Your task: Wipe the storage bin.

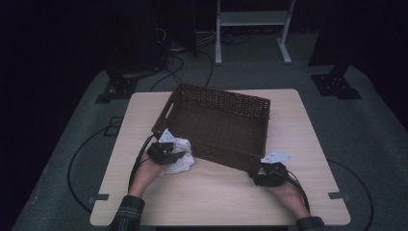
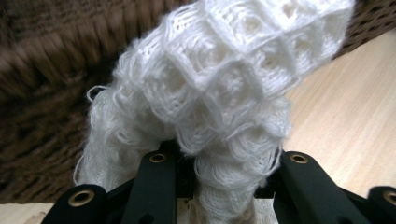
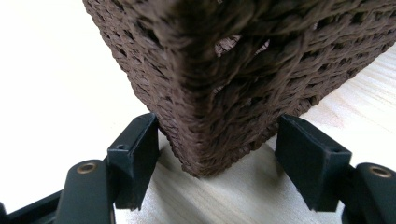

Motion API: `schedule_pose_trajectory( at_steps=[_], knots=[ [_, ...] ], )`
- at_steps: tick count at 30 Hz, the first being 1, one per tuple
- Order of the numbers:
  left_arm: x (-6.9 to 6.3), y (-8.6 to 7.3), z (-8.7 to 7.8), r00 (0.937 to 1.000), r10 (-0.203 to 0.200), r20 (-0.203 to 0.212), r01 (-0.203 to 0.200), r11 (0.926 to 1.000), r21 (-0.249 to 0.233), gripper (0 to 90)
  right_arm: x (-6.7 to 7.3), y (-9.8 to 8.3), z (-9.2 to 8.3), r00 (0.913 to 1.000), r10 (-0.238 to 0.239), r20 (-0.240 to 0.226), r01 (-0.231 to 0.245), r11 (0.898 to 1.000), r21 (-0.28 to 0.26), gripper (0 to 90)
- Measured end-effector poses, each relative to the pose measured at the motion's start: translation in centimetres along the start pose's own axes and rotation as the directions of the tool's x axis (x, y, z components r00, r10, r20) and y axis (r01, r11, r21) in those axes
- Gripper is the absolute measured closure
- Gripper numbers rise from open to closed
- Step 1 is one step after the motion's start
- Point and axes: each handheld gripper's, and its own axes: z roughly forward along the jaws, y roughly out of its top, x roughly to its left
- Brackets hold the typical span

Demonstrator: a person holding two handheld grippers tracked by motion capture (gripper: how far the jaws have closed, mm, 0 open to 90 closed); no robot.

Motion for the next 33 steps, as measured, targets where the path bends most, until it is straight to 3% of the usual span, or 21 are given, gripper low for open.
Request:
schedule_pose_trajectory(
  at_steps=[16, 22, 33],
  knots=[
    [-1.4, 2.0, -2.5, 0.9992, 0.038, 0.013, -0.036, 0.9943, -0.100, 68.1, 0.0, 0.0, 0.0, 1.0000, -0.001, 0.000, 0.001, 1.000, 0.001, 30.1],
    [-1.4, 1.9, -2.0, 0.9992, 0.032, 0.022, -0.030, 0.9948, -0.097, 68.1, 0.0, 0.0, 0.0, 1.0000, -0.001, 0.000, 0.001, 1.000, 0.001, 30.1],
    [-1.4, 1.1, 0.1, 0.9989, 0.028, 0.037, -0.027, 0.9992, -0.028, 68.0, 0.0, 0.0, 0.0, 1.0000, 0.001, 0.000, -0.001, 1.000, 0.000, 30.1]
  ],
)
